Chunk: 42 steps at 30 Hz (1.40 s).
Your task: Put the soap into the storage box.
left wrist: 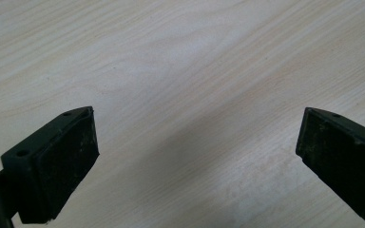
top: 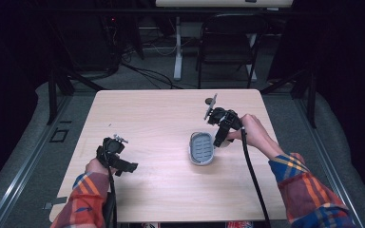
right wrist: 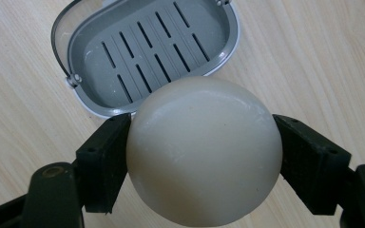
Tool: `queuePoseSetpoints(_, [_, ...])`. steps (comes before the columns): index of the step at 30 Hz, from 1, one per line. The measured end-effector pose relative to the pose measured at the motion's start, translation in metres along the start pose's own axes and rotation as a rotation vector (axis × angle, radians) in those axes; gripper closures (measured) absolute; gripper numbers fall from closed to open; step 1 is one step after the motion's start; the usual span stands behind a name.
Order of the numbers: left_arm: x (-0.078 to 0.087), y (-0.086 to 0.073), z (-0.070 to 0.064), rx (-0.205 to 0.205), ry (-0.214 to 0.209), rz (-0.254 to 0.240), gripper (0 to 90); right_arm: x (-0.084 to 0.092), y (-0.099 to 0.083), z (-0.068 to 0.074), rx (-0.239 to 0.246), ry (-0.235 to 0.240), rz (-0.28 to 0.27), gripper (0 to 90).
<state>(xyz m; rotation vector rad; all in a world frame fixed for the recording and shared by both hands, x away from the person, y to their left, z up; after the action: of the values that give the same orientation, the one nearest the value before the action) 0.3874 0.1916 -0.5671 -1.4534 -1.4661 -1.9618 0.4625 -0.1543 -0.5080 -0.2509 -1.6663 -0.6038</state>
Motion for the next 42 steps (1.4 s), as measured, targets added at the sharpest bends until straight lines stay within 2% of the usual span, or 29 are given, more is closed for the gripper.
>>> queuePoseSetpoints(23, [0.0, 0.0, 0.0, -0.001, -0.004, 0.0, 0.1, -0.014, 0.029, 0.009, 0.038, 0.022, -0.005, 24.0])
queuePoseSetpoints(42, [0.0, 0.0, 0.0, 0.0, -0.007, 0.001, 0.1, -0.037, 0.048, 0.024, 0.068, 0.05, 0.008, 24.0])
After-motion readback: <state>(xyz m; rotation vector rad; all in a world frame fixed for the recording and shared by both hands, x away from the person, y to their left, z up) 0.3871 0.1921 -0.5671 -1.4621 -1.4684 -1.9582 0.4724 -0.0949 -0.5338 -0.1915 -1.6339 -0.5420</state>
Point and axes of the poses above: each handheld gripper's, and its own axes: x roughly backward along the jaws, y roughly out of its top, z roughly to its left, the point moved 6 cm from there along -x, roughly forward along the jaws, and after that the axes turned 7 degrees about -z, right-handed, at the moved point
